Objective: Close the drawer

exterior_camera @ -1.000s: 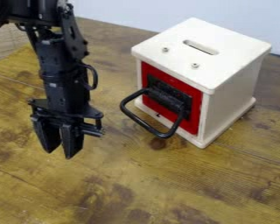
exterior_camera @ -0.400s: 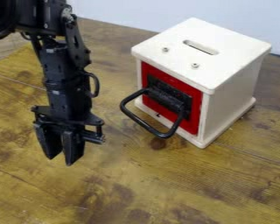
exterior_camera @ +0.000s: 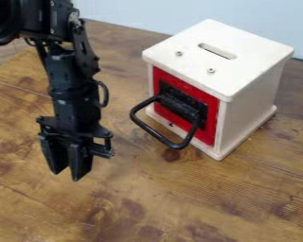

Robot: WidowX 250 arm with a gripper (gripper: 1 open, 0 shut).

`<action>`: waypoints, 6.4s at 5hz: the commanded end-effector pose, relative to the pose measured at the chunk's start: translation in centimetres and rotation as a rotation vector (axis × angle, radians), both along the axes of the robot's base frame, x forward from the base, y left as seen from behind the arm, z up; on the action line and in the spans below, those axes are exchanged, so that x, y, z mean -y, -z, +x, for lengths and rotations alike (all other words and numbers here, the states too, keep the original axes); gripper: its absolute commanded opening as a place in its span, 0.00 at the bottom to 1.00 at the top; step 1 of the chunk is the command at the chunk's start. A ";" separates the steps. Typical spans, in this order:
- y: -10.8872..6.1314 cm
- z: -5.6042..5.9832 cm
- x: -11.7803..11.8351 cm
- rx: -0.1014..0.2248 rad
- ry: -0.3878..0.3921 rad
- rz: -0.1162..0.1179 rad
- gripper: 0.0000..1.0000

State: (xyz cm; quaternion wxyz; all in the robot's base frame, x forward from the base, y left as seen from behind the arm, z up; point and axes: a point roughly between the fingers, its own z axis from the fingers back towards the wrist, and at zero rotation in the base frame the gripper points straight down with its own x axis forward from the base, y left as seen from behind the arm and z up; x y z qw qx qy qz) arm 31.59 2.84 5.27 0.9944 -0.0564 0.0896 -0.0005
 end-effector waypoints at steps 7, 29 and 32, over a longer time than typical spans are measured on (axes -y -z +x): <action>-3.6 1.1 -1.3 0.091 0.009 -0.008 1.00; -5.2 1.0 -1.3 -0.079 0.054 -0.085 1.00; -4.4 1.4 -0.9 -0.097 0.053 -0.088 1.00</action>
